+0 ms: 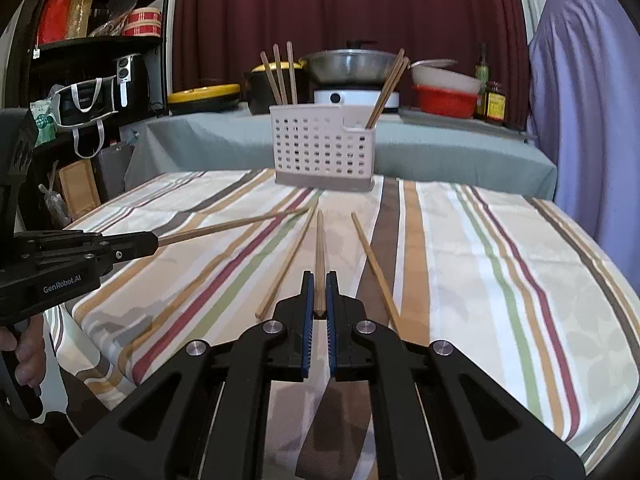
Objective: Organize utensils
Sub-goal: 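Lift the right tool's chopstick over the white holder while the left tool carries its own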
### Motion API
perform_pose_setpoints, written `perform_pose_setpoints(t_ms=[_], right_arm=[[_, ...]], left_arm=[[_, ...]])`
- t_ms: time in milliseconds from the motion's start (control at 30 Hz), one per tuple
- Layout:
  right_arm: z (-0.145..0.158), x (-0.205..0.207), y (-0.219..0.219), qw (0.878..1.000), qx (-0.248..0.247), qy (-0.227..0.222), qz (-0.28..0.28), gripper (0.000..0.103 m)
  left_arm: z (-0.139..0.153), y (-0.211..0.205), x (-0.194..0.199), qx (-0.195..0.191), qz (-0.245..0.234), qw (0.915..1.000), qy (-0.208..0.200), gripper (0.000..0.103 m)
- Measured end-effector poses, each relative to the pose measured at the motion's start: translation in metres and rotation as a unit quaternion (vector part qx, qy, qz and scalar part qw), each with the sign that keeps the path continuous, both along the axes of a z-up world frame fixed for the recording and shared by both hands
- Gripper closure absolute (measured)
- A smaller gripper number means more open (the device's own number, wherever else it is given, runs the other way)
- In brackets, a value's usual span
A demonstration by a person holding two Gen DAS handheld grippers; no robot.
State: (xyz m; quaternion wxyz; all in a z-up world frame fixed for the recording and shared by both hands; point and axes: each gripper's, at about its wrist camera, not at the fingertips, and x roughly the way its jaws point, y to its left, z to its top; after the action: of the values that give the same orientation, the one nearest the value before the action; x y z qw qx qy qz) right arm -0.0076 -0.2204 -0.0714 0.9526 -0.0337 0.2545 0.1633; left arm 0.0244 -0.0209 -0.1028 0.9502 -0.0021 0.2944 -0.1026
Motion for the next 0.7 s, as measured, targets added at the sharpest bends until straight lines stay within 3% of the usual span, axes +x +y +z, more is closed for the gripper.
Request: perform_pose_setpoints(t_ms=[700], right_arm=[[0.062, -0.008, -0.007, 0.996, 0.010, -0.087, 0.001, 0.097]], left_arm=[[0.062, 0.014, -0.017, -0.019, 0.012, 0.9959, -0.088, 0.096]])
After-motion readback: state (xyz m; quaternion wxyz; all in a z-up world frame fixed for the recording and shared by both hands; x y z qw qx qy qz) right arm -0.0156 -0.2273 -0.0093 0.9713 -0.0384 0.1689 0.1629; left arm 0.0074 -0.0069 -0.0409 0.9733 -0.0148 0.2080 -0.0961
